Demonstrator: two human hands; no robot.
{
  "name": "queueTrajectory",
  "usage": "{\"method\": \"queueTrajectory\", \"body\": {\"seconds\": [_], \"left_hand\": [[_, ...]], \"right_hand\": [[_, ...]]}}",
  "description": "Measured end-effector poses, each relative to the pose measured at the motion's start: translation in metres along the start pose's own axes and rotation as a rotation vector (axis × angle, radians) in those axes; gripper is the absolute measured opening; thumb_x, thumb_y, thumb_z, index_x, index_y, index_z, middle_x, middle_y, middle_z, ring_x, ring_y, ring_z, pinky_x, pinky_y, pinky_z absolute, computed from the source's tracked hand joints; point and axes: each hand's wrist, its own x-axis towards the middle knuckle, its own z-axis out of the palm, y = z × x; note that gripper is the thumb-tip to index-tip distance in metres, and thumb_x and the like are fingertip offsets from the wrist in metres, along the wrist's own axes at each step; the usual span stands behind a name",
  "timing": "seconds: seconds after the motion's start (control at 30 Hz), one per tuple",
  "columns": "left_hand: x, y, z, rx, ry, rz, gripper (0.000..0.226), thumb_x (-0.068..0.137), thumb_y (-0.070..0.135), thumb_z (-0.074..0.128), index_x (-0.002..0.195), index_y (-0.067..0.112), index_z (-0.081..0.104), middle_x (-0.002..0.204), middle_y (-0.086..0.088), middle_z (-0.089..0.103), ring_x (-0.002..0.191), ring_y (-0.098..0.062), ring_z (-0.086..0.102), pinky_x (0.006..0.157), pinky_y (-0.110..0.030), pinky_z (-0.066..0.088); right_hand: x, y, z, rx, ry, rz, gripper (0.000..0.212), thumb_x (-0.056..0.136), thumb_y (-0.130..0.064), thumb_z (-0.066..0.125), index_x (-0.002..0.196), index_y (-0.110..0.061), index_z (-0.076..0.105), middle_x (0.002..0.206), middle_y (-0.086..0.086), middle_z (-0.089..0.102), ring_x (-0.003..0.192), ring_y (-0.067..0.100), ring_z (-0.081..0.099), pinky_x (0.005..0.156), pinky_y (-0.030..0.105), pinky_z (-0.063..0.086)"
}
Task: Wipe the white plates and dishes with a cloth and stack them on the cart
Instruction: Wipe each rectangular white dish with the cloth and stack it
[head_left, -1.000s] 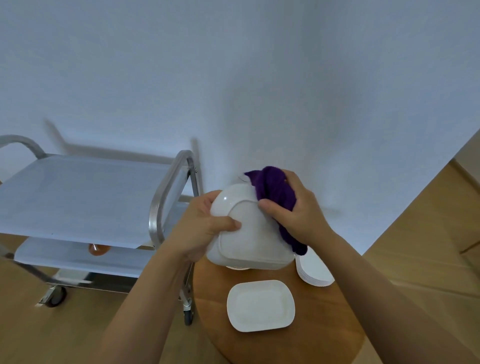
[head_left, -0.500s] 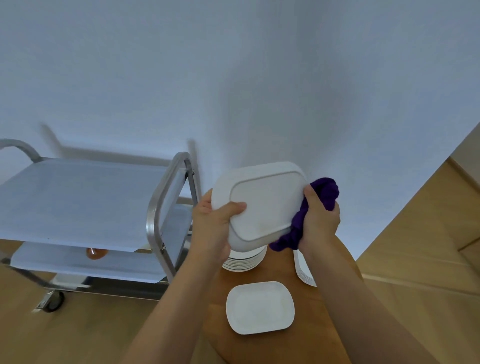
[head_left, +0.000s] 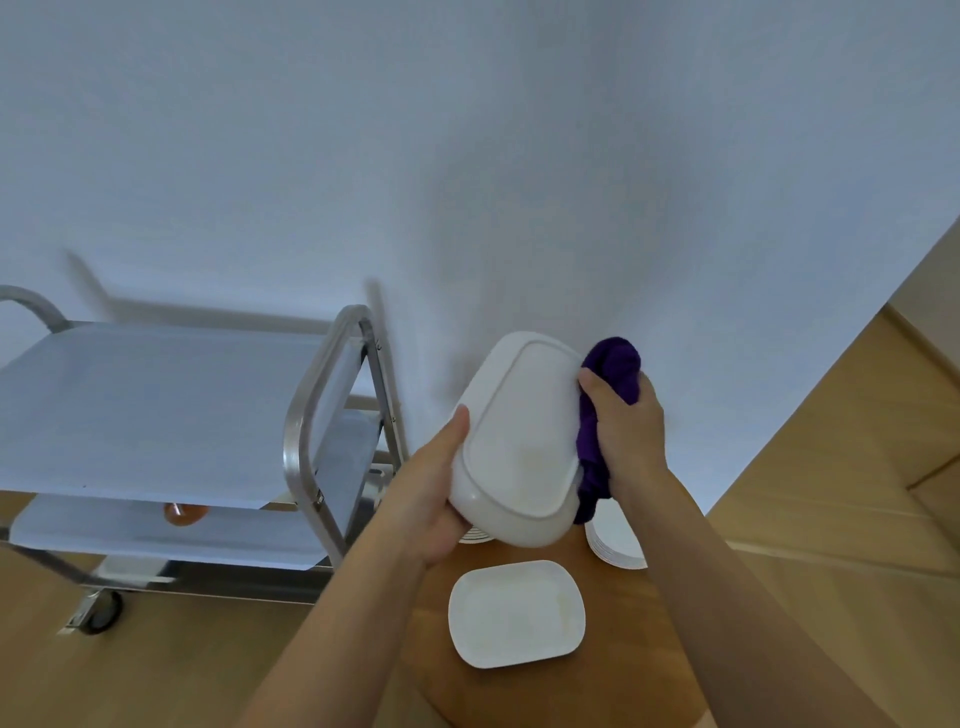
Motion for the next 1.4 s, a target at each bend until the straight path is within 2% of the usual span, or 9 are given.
{"method": "queueTrajectory", "body": {"seconds": [0.2, 0.43, 0.73, 0.83, 0.97, 1.1, 1.17, 1.27, 1.4], "left_hand": [[0.014, -0.015, 0.012, 0.017, 0.094, 0.141, 0.039, 0.095, 0.039, 0.047, 0.123, 0.014, 0.06, 0.109, -0.01, 0.071, 0.103, -0.026, 0.066, 0.085, -0.041, 0.053], [0.014, -0.007, 0.003, -0.205, 0.218, 0.149, 0.042, 0.09, 0.047, 0.053, 0.11, 0.012, 0.064, 0.091, -0.01, 0.075, 0.079, -0.021, 0.072, 0.056, -0.029, 0.058], [0.023, -0.008, 0.01, -0.23, 0.129, 0.066, 0.049, 0.09, 0.05, 0.05, 0.121, 0.012, 0.056, 0.115, -0.017, 0.066, 0.104, -0.031, 0.064, 0.079, -0.04, 0.058], [0.029, -0.008, 0.008, -0.103, 0.073, 0.185, 0.044, 0.098, 0.041, 0.036, 0.125, 0.012, 0.055, 0.118, -0.01, 0.067, 0.107, -0.023, 0.064, 0.081, -0.035, 0.053], [0.034, -0.013, 0.007, 0.172, 0.183, 0.225, 0.03, 0.097, 0.038, 0.044, 0.114, 0.019, 0.059, 0.113, -0.002, 0.069, 0.103, -0.019, 0.065, 0.082, -0.034, 0.054], [0.051, -0.046, 0.037, 0.853, 0.406, 0.282, 0.024, 0.095, 0.046, 0.044, 0.106, 0.027, 0.053, 0.097, 0.009, 0.059, 0.089, -0.013, 0.057, 0.075, -0.025, 0.048], [0.058, -0.073, 0.056, 1.164, 0.318, 0.402, 0.023, 0.097, 0.043, 0.041, 0.103, 0.028, 0.057, 0.095, 0.011, 0.061, 0.087, -0.011, 0.06, 0.066, -0.014, 0.045], [0.076, -0.115, 0.071, 1.704, 0.11, 0.625, 0.038, 0.1, 0.033, 0.039, 0.133, 0.021, 0.052, 0.128, 0.002, 0.058, 0.116, -0.013, 0.055, 0.098, -0.023, 0.042], [0.102, -0.14, 0.08, 1.714, -0.22, 0.403, 0.044, 0.1, 0.036, 0.035, 0.14, 0.021, 0.04, 0.146, 0.002, 0.04, 0.132, -0.012, 0.036, 0.104, -0.017, 0.025]], "right_hand": [[-0.023, 0.004, 0.029, -0.605, -0.297, -0.565, 0.048, 0.086, -0.049, 0.041, 0.124, -0.025, 0.056, 0.127, -0.006, 0.056, 0.115, 0.014, 0.05, 0.097, 0.035, 0.042], [-0.075, 0.034, 0.044, -0.546, -0.319, -0.637, 0.051, 0.085, -0.042, 0.052, 0.131, -0.019, 0.052, 0.133, 0.001, 0.054, 0.121, 0.016, 0.047, 0.102, 0.031, 0.039], [-0.047, 0.074, -0.001, -0.714, -0.201, -1.143, 0.052, 0.082, -0.025, 0.062, 0.128, -0.019, 0.04, 0.137, 0.006, 0.038, 0.127, 0.03, 0.036, 0.1, 0.041, 0.04], [-0.032, 0.078, -0.021, -0.755, -0.179, -0.975, 0.056, 0.078, -0.016, 0.067, 0.128, -0.013, 0.045, 0.13, 0.015, 0.052, 0.116, 0.034, 0.052, 0.086, 0.034, 0.049], [-0.01, 0.063, -0.043, -0.56, -0.016, -0.288, 0.04, 0.094, -0.026, 0.053, 0.133, -0.016, 0.047, 0.122, 0.005, 0.06, 0.106, 0.02, 0.057, 0.074, 0.011, 0.042], [0.007, 0.047, -0.061, -0.139, -0.071, 0.215, 0.037, 0.089, -0.045, 0.055, 0.116, -0.02, 0.052, 0.102, 0.006, 0.064, 0.085, 0.021, 0.064, 0.062, 0.026, 0.052], [0.007, 0.051, -0.063, 0.0, -0.207, 0.38, 0.05, 0.073, -0.056, 0.066, 0.108, -0.023, 0.052, 0.101, 0.008, 0.064, 0.088, 0.026, 0.066, 0.074, 0.04, 0.058], [0.013, 0.067, -0.069, 0.05, -0.227, 0.499, 0.077, 0.052, -0.065, 0.069, 0.115, -0.026, 0.049, 0.106, 0.004, 0.064, 0.094, 0.024, 0.065, 0.076, 0.04, 0.058], [0.037, 0.098, -0.104, 0.057, -0.125, 0.588, 0.043, 0.078, -0.038, 0.069, 0.116, -0.026, 0.052, 0.104, 0.005, 0.066, 0.091, 0.025, 0.066, 0.068, 0.036, 0.058]]}}
